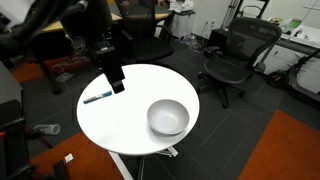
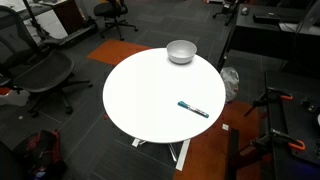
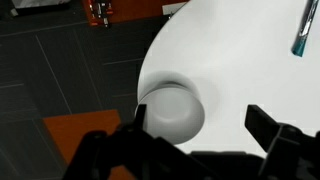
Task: Put the green marker inside the grey bowl
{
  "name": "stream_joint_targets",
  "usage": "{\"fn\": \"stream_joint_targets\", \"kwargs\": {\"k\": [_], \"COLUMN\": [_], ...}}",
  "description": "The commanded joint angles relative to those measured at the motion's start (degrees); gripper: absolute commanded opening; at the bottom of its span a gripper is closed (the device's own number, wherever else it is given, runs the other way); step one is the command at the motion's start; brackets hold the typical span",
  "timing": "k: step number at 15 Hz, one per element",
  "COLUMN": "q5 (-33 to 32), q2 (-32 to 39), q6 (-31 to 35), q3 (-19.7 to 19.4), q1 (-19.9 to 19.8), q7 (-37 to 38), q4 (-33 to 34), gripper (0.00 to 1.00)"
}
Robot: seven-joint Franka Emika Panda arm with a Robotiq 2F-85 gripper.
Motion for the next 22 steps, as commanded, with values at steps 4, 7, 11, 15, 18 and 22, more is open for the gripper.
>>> {"fn": "stream_joint_targets", "kwargs": {"k": [4,7,11,15,18,22], "q5": [0.18,0.18,-0.96,0.21,1.43,4.03], "q2": [0.03,0.03,1.07,1.51,1.97,3.07], "q6": [-0.11,-0.11,1.28,2.1,3.17,6.43], "q3": [0.67,0.67,2.47,5.5,7.96,10.56], "q1": [-0.68,-0.68,0.08,1.48,2.98,5.18], "q7": [-0.12,-0.12,1.73,5.08,9.31,13.27], "q4": [0.08,0.08,-1.06,-3.83,-6.28,-9.04], "gripper": [1.0,1.0,1.0,1.0,1.0,1.0]}}
